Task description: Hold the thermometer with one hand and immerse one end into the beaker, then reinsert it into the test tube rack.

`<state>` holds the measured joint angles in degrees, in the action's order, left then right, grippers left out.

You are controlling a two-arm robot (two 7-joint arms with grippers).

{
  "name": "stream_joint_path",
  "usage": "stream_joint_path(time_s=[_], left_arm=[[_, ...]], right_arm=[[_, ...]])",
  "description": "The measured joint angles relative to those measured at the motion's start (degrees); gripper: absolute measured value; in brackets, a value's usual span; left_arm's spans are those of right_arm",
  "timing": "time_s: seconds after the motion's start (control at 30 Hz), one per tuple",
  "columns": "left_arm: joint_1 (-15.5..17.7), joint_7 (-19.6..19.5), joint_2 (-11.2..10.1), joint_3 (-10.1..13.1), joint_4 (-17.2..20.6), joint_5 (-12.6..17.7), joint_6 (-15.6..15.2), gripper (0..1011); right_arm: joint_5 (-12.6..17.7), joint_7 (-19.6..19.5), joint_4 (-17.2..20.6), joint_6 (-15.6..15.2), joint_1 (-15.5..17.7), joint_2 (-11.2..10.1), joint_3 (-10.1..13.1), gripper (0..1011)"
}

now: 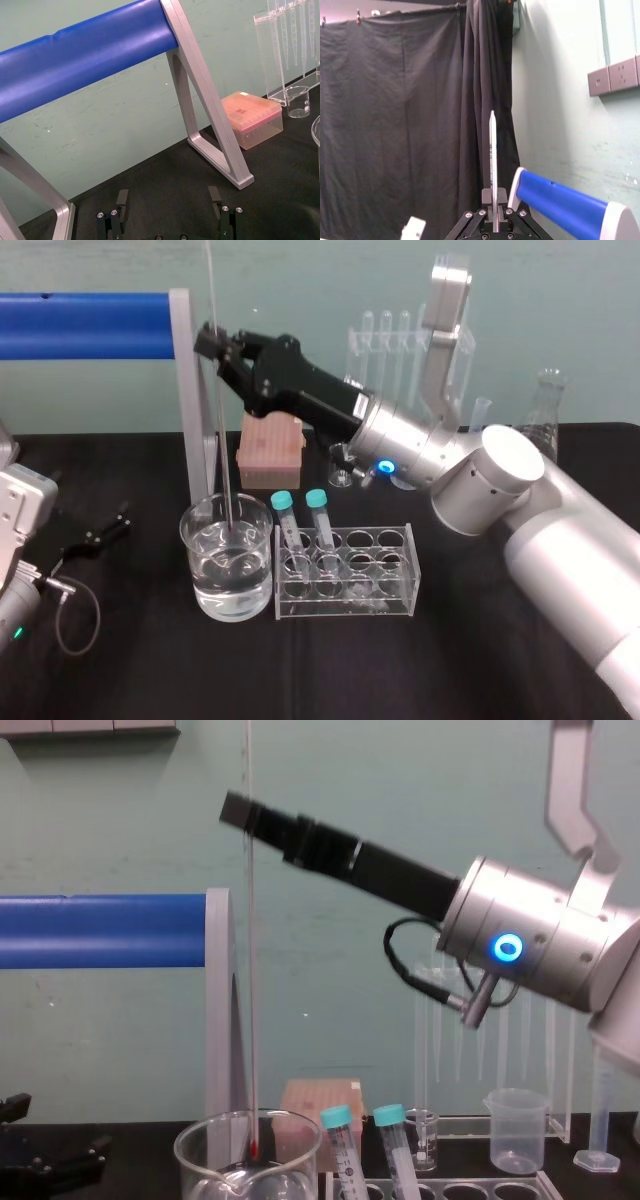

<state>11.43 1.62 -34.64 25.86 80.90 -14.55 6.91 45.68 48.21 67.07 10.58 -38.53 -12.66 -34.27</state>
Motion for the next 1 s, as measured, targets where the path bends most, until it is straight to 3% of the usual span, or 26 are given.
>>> stream_joint_path(time_s=[0.37, 1.0], left_arm=[[0.00, 0.00, 0.00, 0.00, 0.00, 0.00, 0.00, 1008], [0.00, 0.00, 0.00, 0.00, 0.00, 0.00, 0.00, 1008]], right_arm=[[-4.04, 1.91, -8.79, 2.07, -0.98, 2.70, -1.56, 55], [-7.77, 1.96, -10.94, 0.52, -0.18, 3.46, -1.80, 56]])
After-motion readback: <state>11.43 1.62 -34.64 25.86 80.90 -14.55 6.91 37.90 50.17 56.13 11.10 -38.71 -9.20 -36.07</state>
